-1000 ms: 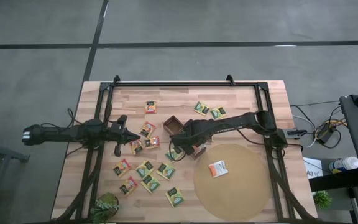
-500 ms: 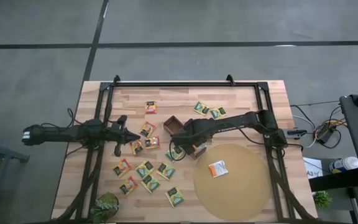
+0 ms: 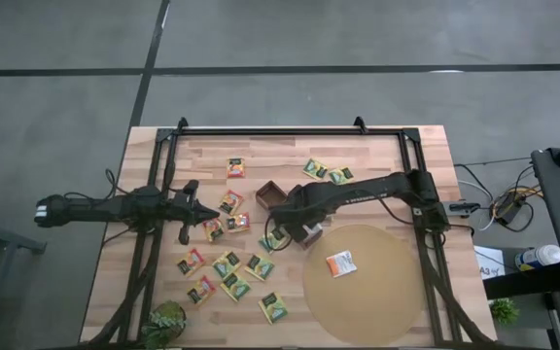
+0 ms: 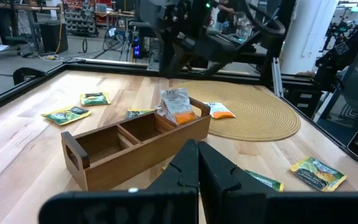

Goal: Pick & Place Tea
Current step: Put the white tea bag into the right section of the wooden organizer

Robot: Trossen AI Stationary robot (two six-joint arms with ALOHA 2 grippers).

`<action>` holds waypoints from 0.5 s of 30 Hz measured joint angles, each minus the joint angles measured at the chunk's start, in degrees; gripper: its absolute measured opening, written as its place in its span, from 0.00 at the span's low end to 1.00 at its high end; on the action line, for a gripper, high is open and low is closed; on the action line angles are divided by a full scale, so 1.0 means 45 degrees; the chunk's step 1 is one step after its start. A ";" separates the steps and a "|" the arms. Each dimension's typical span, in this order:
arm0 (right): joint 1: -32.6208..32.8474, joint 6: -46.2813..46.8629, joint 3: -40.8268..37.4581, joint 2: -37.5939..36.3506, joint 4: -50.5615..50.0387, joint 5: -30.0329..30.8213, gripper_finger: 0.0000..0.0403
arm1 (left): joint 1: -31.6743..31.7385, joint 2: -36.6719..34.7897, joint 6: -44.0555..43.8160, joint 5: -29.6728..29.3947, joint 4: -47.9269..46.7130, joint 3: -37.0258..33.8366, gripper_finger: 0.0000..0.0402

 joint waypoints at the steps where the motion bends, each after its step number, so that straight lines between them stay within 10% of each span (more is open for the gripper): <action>1: 0.0000 -0.0203 0.0037 -0.0064 0.0011 -0.0203 0.19 | -0.0003 0.0000 0.0003 -0.0003 0.0000 0.0000 0.00; 15: 0.0003 -0.2316 0.0591 0.0006 0.1003 -0.2161 0.02 | -0.0004 0.0000 0.0005 -0.0004 0.0000 0.0005 0.00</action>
